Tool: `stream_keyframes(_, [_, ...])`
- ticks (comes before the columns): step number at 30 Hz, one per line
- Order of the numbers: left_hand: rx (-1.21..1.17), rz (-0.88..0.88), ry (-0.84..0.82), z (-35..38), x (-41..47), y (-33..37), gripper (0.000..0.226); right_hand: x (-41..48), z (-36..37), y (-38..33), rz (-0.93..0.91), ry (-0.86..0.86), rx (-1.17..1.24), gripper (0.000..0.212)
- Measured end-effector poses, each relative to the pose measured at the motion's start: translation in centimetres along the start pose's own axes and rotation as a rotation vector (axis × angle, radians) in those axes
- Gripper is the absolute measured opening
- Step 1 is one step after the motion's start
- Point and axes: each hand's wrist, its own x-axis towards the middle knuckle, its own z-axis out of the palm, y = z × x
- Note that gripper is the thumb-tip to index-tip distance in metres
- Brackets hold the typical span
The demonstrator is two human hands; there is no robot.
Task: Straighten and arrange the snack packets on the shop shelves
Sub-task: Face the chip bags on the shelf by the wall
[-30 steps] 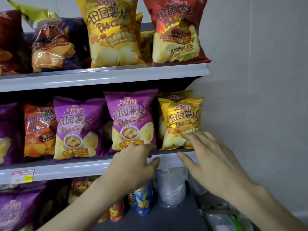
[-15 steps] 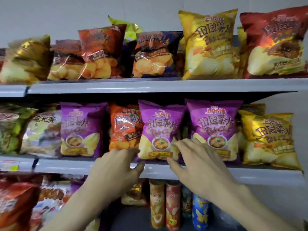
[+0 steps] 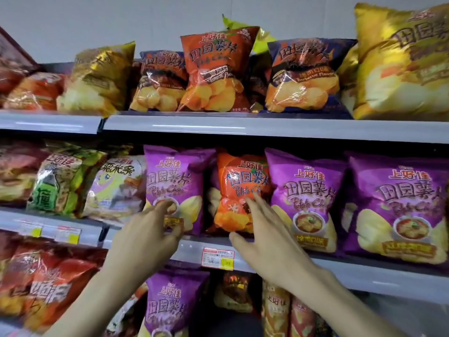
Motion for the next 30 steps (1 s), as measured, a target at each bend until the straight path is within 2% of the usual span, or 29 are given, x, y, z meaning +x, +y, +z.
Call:
stream_keyframes(3, [-0.014,-0.042,0.064,0.1,1.1,-0.7,0.073,1.0,1.2,-0.1,0.033,0.017,0.091,0.099])
stream_keyframes(7, [-0.099,-0.114,0.097,0.6,3.3,-2.1,0.097,1.1,2.1,-0.5,0.040,0.056,0.223,0.102])
stream_keyframes(14, [-0.259,-0.237,0.101,2.1,6.5,-3.5,0.132,1.4,3.0,0.1,-0.073,0.153,0.348,0.083])
stream_keyframes(18, [-0.531,-0.270,0.114,2.8,8.4,-4.1,0.154,1.9,3.2,0.9,-0.068,0.265,0.357,0.072])
stream_keyframes(21, [-0.715,-0.262,0.080,3.4,9.4,-4.1,0.138,2.2,3.2,1.1,0.040,0.303,0.392,0.079])
stream_keyframes(25, [-0.739,-0.224,0.118,4.2,10.2,-4.8,0.097,2.7,2.8,0.0,0.155,0.187,0.350,0.103])
stream_keyframes(30, [-0.834,-0.156,0.142,3.7,9.6,-5.8,0.077,4.1,2.6,-1.1,0.294,0.152,0.336,0.111])
